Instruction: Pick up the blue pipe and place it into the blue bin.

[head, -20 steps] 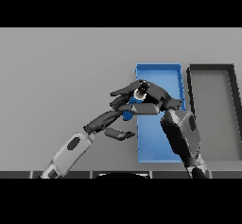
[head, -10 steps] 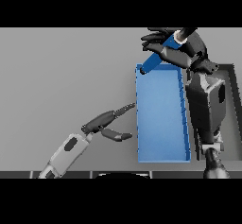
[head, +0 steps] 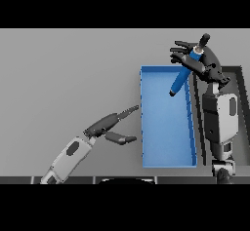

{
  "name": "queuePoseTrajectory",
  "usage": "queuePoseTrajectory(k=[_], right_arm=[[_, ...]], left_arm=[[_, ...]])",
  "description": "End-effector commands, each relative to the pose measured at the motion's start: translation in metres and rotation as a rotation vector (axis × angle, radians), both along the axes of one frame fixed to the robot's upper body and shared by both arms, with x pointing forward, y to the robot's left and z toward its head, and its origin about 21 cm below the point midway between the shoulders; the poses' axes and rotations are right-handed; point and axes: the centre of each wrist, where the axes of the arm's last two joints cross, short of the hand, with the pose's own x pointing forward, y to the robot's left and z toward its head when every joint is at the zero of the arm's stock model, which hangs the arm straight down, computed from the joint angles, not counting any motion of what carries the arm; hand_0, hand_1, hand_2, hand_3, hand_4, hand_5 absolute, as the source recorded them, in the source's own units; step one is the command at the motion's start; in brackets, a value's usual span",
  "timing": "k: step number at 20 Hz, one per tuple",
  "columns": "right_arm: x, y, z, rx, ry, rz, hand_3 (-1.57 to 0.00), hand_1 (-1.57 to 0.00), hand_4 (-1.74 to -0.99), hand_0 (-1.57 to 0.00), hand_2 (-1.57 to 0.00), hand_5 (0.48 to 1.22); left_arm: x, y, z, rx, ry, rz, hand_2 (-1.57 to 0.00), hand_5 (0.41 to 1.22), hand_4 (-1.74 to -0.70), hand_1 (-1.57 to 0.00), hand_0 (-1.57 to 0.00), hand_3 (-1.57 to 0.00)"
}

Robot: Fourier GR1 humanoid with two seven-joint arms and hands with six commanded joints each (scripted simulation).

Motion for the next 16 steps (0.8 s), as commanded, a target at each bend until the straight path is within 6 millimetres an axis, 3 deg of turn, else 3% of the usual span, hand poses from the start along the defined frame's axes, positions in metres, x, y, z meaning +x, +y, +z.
queuePoseTrajectory(k=[1, 6, 10, 11, 12, 14, 16], right_arm=[[-0.004, -0.003, -0.011, -0.006, 0.045, -0.019, -1.57, -1.57, -1.74, -1.57, -1.57, 1.12], [-0.023, -0.007, -0.072, -0.055, 0.279, -0.079, -1.57, -1.57, -1.741, -1.57, -1.57, 1.122], [-0.035, -0.009, -0.111, -0.125, 0.45, -0.057, -1.57, -1.57, -1.591, -1.57, -1.57, 1.114], [-0.038, -0.01, -0.12, -0.15, 0.5, -0.056, -1.33, -1.57, -1.599, -1.57, -1.57, 1.11], [-0.041, -0.009, -0.13, -0.164, 0.564, -0.06, -1.12, -1.46, -1.547, -1.56, -1.39, 1.133], [-0.041, -0.006, -0.136, -0.175, 0.663, -0.058, -0.72, -0.93, -1.455, -1.04, -0.89, 1.164], [-0.04, -0.003, -0.141, -0.184, 0.733, -0.054, -0.46, -0.6, -1.338, -0.67, -0.57, 1.157]], left_arm=[[-0.003, 0.002, -0.005, 0.006, 0.007, -0.002, 0.0, 0.474, -0.89, 0.0, 0.0, 0.0], [0.0, -0.002, -0.006, -0.001, -0.007, 0.0, 0.0, 0.463, -0.88, 0.0, 0.0, 0.0], [-0.002, 0.0, -0.006, -0.004, 0.002, 0.006, 0.0, 0.46, -0.88, 0.0, 0.0, 0.0], [0.0, -0.002, -0.003, 0.0, 0.002, 0.007, 0.0, 0.457, -0.89, 0.0, 0.0, 0.0], [-0.002, -0.002, -0.004, 0.007, 0.002, 0.004, 0.0, 0.455, -0.89, 0.0, 0.0, 0.0], [-0.001, -0.001, -0.004, 0.009, 0.004, 0.006, 0.0, 0.454, -0.89, 0.0, 0.0, 0.0], [-0.001, -0.003, -0.004, 0.004, 0.004, 0.001, 0.0, 0.454, -0.89, 0.0, 0.0, 0.0]])
